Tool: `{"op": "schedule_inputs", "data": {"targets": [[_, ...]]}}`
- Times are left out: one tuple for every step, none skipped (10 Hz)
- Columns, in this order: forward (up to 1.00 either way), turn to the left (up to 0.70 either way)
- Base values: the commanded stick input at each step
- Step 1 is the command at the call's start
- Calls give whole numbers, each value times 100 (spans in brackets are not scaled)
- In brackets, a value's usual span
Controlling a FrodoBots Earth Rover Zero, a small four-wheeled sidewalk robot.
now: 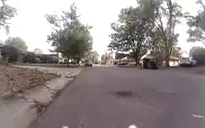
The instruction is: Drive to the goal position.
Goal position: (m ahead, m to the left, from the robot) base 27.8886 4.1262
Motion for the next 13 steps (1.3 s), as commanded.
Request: {"op": "schedule_inputs", "data": {"targets": [[100, 0], [100, 0], [100, 0], [100, 0], [100, 0], [100, 0], [100, 0], [100, 0], [100, 0], [100, 0], [100, 0], [100, 0], [100, 0]]}}
